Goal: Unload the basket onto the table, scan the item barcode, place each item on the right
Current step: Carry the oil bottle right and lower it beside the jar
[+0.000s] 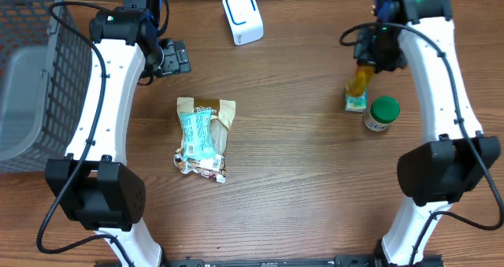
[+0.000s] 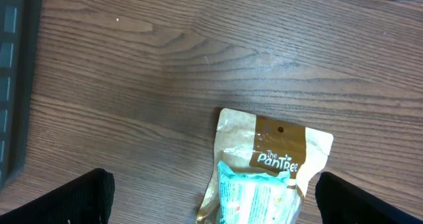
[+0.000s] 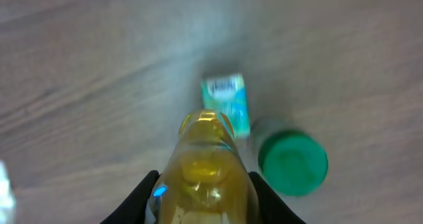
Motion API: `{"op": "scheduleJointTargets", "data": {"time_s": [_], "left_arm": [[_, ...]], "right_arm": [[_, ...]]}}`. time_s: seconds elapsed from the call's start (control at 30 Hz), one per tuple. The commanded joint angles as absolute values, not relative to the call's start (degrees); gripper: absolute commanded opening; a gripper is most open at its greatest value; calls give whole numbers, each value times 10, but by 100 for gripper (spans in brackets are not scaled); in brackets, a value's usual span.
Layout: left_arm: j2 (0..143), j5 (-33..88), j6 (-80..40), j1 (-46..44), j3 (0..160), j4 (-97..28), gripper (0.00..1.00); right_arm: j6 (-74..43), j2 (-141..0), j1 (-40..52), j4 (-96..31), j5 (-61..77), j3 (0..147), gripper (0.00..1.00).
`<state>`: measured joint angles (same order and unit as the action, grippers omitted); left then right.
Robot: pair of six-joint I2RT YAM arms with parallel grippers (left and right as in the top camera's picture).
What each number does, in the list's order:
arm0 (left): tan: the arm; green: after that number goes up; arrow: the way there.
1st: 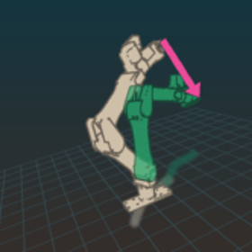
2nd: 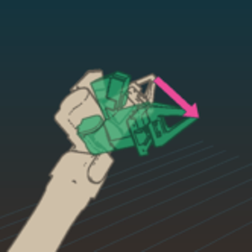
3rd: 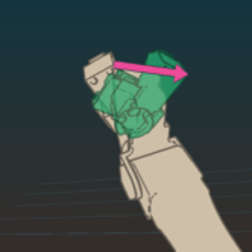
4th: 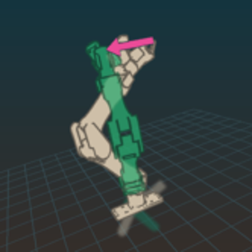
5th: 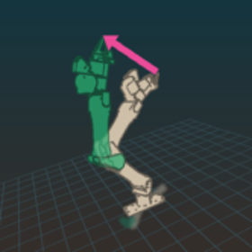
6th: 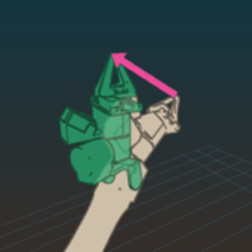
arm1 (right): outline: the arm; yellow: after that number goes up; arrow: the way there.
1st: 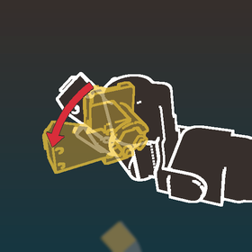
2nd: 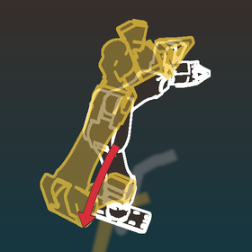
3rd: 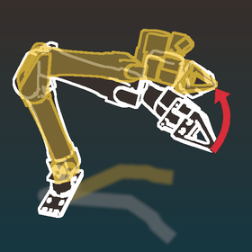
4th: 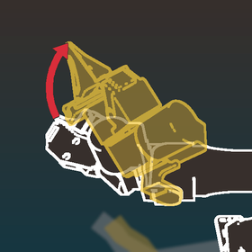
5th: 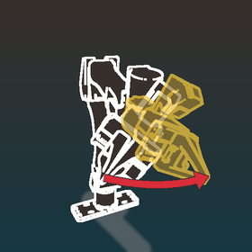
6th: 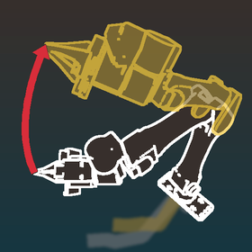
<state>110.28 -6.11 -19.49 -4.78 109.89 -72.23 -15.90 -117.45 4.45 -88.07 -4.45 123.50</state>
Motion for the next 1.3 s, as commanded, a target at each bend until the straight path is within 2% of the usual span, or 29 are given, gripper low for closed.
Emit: {"op": "scheduleJointTargets", "data": {"time_s": [0.0, 0.23, 0.6, 0.97, 1.03, 1.27], "left_arm": [[1102, -65, -193, -49, 1107, -721, 100], [1102, -65, -193, -49, 1107, -721, 99], [1102, -66, -193, -49, 1107, -721, 100], [1102, -65, -193, -49, 1107, -721, 100], [1102, -65, -193, -49, 1107, -721, 100], [1102, -65, -193, -49, 1107, -721, 100]], "right_arm": [[-163, -1171, 33, -923, 10, 1241, 21], [-163, -1171, 34, -969, 7, 1219, 22], [-163, -1171, 34, -884, -20, 1080, 22], [-163, -1171, 34, -860, -55, 1061, 37], [-163, -1171, 34, -860, -55, 1061, 43], [-163, -1171, 34, -866, -54, 1061, 53]]}}
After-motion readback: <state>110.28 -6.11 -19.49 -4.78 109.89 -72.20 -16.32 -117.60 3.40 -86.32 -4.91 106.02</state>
